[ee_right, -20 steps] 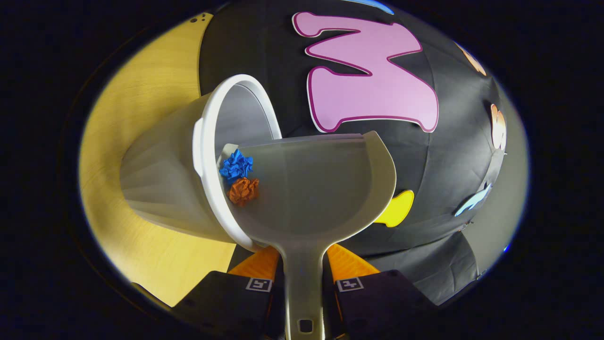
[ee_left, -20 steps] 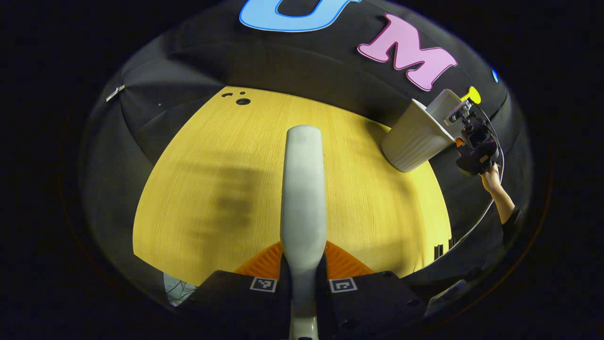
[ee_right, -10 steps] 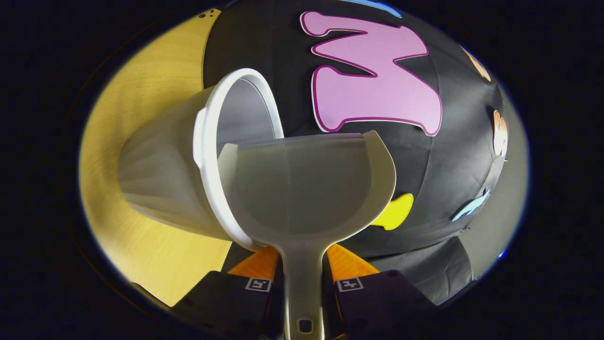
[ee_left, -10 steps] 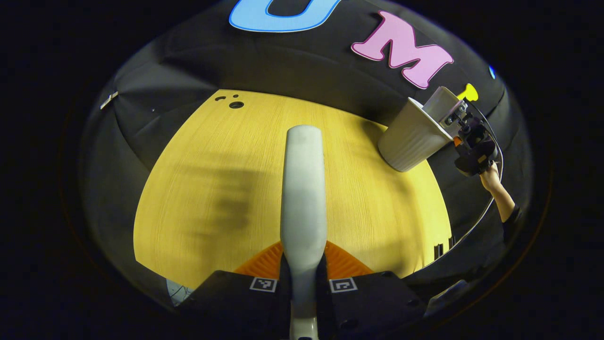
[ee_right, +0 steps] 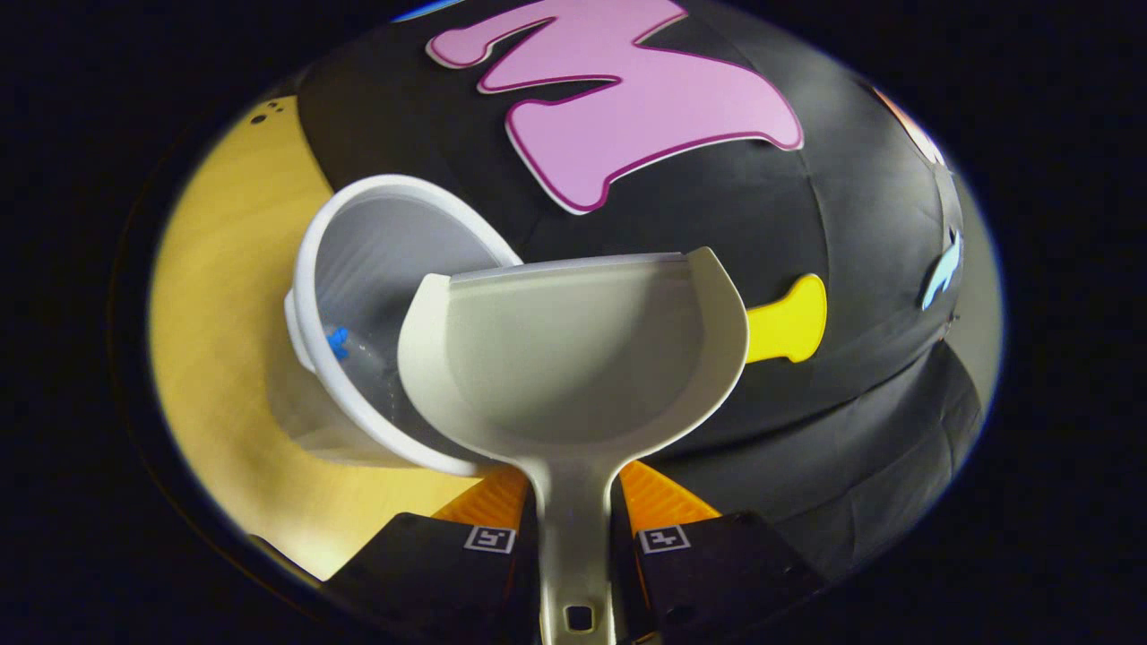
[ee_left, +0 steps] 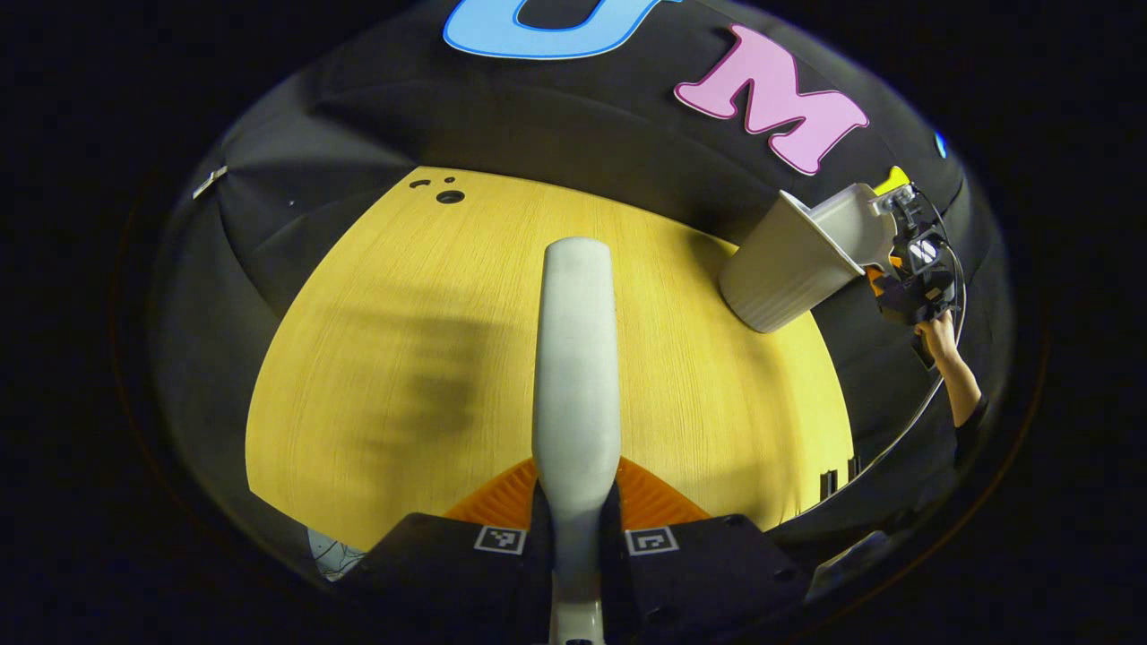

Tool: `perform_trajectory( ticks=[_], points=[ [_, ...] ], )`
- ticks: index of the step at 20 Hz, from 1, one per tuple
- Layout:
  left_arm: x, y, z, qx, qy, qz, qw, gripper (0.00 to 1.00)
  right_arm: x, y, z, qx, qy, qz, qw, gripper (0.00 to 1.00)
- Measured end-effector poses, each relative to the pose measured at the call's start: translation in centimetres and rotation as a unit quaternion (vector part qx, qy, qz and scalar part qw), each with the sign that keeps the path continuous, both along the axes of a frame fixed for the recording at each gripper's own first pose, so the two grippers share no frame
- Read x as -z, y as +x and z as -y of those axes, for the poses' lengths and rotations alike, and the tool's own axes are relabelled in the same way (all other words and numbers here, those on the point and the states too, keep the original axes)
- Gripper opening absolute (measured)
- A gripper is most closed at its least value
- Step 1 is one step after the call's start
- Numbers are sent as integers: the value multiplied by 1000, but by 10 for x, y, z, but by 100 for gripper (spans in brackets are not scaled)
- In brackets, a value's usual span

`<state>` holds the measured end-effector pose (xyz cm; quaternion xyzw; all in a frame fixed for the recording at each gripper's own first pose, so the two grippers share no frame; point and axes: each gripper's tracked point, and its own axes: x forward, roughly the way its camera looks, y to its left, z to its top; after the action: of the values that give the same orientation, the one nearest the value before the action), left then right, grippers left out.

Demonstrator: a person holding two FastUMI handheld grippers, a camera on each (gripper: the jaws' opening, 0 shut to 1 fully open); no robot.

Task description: Pick up the small broom and dustpan from the desktop, sweep the trash into the dustpan with the broom, and then empty the trash into the garbage bin.

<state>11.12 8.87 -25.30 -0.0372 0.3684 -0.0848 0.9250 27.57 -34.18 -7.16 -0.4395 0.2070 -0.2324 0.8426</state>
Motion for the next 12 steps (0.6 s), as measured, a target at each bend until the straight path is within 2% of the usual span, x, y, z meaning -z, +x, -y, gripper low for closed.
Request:
perform_trajectory(
  ticks=[4, 6, 7, 10, 11, 12],
  points=[
    [-2, 0, 4, -1, -3, 5, 1000, 24, -41, -16, -3, 2, 48, 58, 997, 35],
    [-4, 1, 5, -1, -1, 14, 1000, 27, -62, -21, -6, 0, 73, 81, 994, 38],
    [-5, 1, 4, -2, 1, 19, 1000, 27, -71, -24, -8, -2, 82, 90, 993, 35],
    [-9, 3, -2, -23, 10, 37, 999, 26, -96, -32, -15, -13, 123, 105, 987, 35],
    [-10, 3, -2, -29, 7, 44, 999, 26, -109, -35, -10, -18, 141, 108, 984, 38],
    [-11, 3, -1, -31, 5, 46, 998, 27, -120, -38, -7, -24, 160, 115, 980, 35]
  ],
)
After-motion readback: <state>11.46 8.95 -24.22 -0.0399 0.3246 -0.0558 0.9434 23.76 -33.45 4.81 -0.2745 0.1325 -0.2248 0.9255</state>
